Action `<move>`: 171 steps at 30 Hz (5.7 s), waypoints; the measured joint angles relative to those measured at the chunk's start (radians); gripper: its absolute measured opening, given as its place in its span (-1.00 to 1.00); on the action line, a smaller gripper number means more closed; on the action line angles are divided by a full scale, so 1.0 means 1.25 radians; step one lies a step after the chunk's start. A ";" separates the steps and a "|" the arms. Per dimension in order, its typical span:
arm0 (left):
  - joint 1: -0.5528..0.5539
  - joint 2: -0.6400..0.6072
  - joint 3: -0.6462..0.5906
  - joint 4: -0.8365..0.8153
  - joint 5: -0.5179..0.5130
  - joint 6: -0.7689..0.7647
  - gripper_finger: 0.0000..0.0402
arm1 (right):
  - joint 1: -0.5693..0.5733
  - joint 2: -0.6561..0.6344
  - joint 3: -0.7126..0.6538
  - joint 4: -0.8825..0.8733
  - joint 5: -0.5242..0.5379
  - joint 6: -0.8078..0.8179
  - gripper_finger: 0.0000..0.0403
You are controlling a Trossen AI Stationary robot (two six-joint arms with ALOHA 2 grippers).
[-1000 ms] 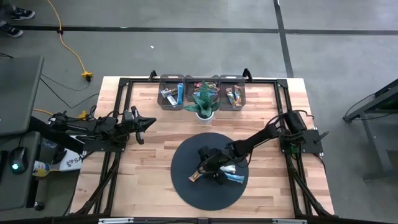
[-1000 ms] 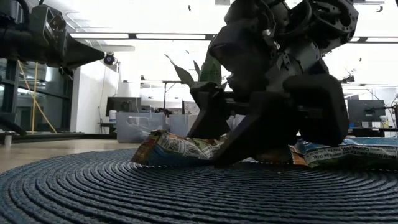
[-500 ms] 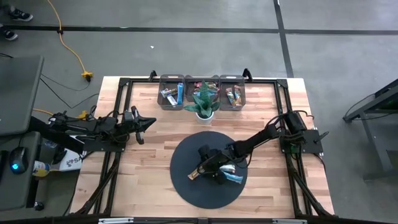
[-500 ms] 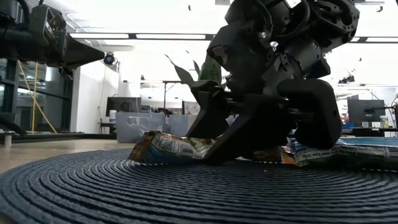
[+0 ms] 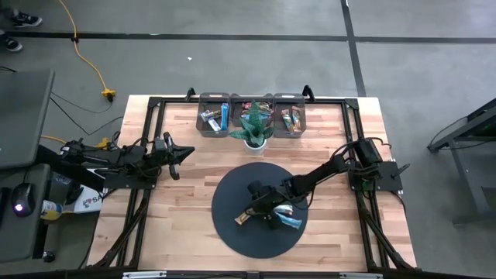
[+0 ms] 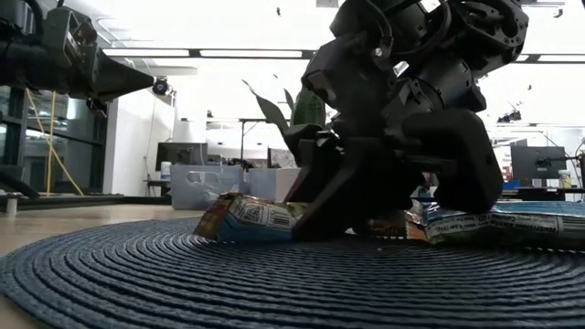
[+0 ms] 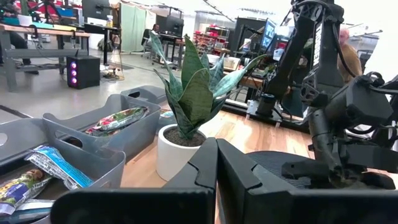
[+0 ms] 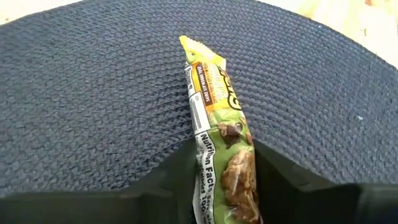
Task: Pick and place Granola Bars by type
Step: Put the orange granola bar into the right black bin
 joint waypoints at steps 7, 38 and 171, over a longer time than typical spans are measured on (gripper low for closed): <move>0.000 0.000 0.000 0.000 0.000 0.000 -0.99 | 0.001 -0.027 -0.003 -0.006 0.010 0.029 -0.54; 0.000 0.000 0.000 0.000 0.001 0.000 -0.99 | -0.046 -0.340 0.264 0.097 0.251 0.006 -0.65; 0.000 0.000 0.000 0.000 0.002 0.000 -0.99 | 0.054 -0.711 0.092 -0.546 0.324 0.671 -0.24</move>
